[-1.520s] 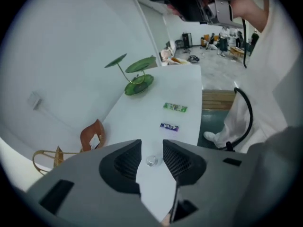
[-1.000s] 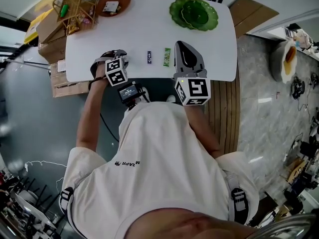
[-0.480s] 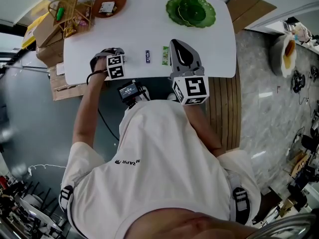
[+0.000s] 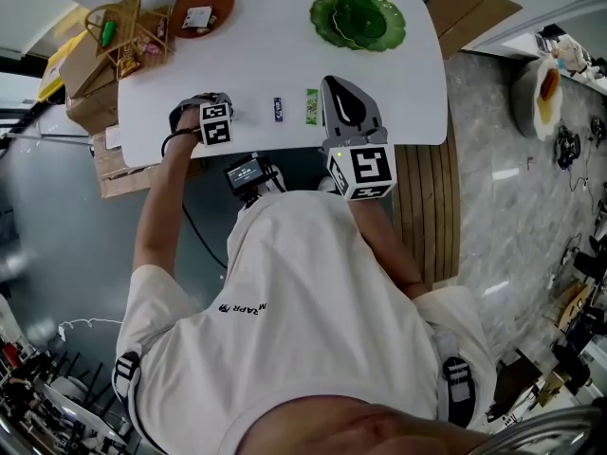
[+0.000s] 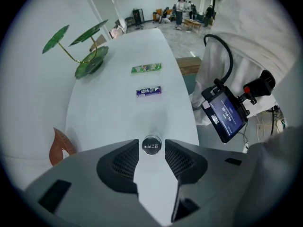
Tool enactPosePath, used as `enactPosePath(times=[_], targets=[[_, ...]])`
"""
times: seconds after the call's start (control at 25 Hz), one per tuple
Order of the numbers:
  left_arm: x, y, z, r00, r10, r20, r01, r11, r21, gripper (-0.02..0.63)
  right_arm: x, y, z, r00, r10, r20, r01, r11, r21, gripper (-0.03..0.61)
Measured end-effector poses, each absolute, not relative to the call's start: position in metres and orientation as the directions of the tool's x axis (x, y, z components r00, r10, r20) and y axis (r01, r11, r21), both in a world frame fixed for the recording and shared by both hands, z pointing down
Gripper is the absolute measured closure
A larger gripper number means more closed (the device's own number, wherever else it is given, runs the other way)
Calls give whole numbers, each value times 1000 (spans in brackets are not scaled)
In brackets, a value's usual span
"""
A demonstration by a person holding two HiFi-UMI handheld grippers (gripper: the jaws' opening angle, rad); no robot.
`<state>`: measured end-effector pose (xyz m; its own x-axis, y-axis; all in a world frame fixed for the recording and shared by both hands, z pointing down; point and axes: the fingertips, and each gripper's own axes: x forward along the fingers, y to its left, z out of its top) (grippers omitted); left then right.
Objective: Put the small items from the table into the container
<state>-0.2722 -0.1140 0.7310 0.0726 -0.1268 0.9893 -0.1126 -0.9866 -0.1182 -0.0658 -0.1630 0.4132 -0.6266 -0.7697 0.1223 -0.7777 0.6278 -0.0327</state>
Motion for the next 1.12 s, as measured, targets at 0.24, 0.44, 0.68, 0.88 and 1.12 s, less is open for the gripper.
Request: enactPosePath(times=[0.24,0.44,0.68,0.88,1.12], targets=[[-271,-115,741,72,-100,992,-115,-989,-92,456,-62,-165,416,-617,-776,128,-785,620,-26,572],[-276,-116,745,62,-103,993,-127,-987,-95,462,-62,-165,417,-617,-776,132,-784,620,-26,571],[-273,-114,741,60,-83,995,-133,-988,-74,476,-62,-166,418,-617,-776,131,-784,620,-24,572],[-263,-114,729,95,-97,991,-149,-985,-82,477,-57,-167,418,-610,-782,129,-790,612,-31,572],[-253,-122,714,97,-118,988,-140,-985,-104,477,-48,-167,418,-595,-794,125,-802,596,-36,572]])
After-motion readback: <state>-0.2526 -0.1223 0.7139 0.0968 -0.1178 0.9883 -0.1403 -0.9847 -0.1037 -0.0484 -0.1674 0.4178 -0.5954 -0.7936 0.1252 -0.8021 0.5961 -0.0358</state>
